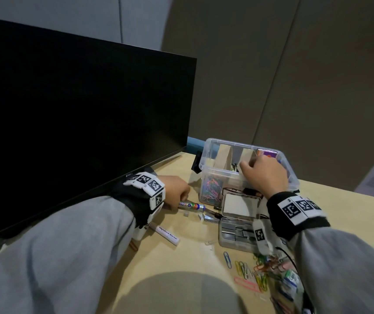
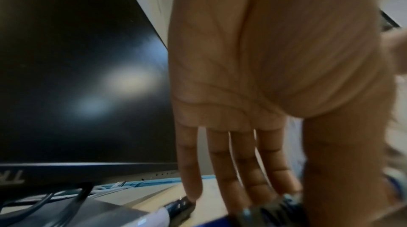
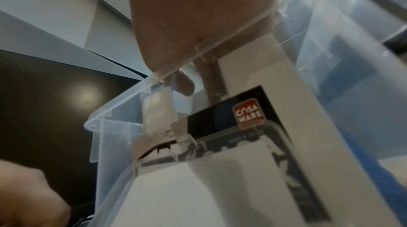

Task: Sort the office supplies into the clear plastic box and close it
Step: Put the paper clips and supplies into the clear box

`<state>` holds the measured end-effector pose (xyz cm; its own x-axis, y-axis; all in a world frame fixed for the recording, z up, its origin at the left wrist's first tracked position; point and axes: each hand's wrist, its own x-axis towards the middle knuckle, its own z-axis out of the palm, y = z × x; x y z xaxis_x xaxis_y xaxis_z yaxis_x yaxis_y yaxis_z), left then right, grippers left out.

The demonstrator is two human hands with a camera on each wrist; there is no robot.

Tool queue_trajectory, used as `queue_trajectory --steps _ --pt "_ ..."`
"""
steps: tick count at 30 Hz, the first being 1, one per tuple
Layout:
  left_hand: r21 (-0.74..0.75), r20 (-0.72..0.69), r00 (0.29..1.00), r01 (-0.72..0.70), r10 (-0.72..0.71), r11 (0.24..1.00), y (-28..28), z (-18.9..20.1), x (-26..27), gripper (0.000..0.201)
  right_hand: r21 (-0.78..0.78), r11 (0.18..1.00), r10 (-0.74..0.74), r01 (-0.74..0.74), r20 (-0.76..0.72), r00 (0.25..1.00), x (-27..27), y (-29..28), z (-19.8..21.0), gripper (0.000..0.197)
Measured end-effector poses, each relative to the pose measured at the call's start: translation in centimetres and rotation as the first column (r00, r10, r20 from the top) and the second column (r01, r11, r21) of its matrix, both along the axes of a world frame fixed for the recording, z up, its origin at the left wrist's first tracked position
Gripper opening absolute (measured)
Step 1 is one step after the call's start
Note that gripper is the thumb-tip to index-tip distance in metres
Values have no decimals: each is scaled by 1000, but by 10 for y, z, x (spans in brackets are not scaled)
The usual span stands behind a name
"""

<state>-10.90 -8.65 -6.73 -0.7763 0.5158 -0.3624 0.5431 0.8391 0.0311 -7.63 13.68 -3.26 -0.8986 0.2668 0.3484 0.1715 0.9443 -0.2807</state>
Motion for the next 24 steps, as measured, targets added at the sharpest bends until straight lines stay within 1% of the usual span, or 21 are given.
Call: queue_trajectory --steps 2,4,6,7,8,9,11,12,14,17,19,21,23,24 --pt "81 65 998 0 -5 997 -5 10 1 20 15 1000 23 -22 -21 1000 0 2 -2 39" --pt "169 100 995 0 -17 986 -10 21 3 19 -3 996 83 -84 -65 994 -1 5 -6 37" --pt "308 120 992 -7 -32 952 -14 32 7 20 -53 978 190 -202 -171 967 -1 10 -10 29" --pt "402 140 989 -21 -39 916 -15 37 9 21 -83 954 261 -289 -245 934 1 12 -11 24" --pt "509 168 985 -46 -46 859 -15 41 10 20 -114 917 331 -383 -320 888 3 13 -10 21" --pt "618 199 979 -81 -55 782 -14 46 12 19 -154 869 389 -471 -376 841 7 13 -9 19" --pt "785 224 972 -142 -63 602 -8 52 15 22 -251 774 462 -581 -403 790 16 11 -3 22" --pt "838 213 976 -154 -53 523 -3 54 16 24 -283 742 489 -607 -390 780 19 8 0 28" --pt "907 162 986 -139 -24 397 10 57 19 25 -324 694 542 -643 -351 763 22 1 5 36" --pt "958 57 998 -63 28 280 31 58 24 28 -373 647 577 -664 -329 747 21 -10 9 33" --pt "970 -10 996 -13 92 245 42 57 25 28 -423 630 548 -651 -352 759 18 -15 8 27" --pt "969 -48 990 14 134 246 48 57 26 30 -486 610 498 -625 -379 780 16 -18 7 23" --pt "961 -49 991 14 121 275 50 58 28 37 -532 599 429 -599 -418 801 14 -19 9 21" --pt "947 -57 991 16 120 321 49 58 28 40 -544 603 376 -583 -451 809 12 -18 10 21"
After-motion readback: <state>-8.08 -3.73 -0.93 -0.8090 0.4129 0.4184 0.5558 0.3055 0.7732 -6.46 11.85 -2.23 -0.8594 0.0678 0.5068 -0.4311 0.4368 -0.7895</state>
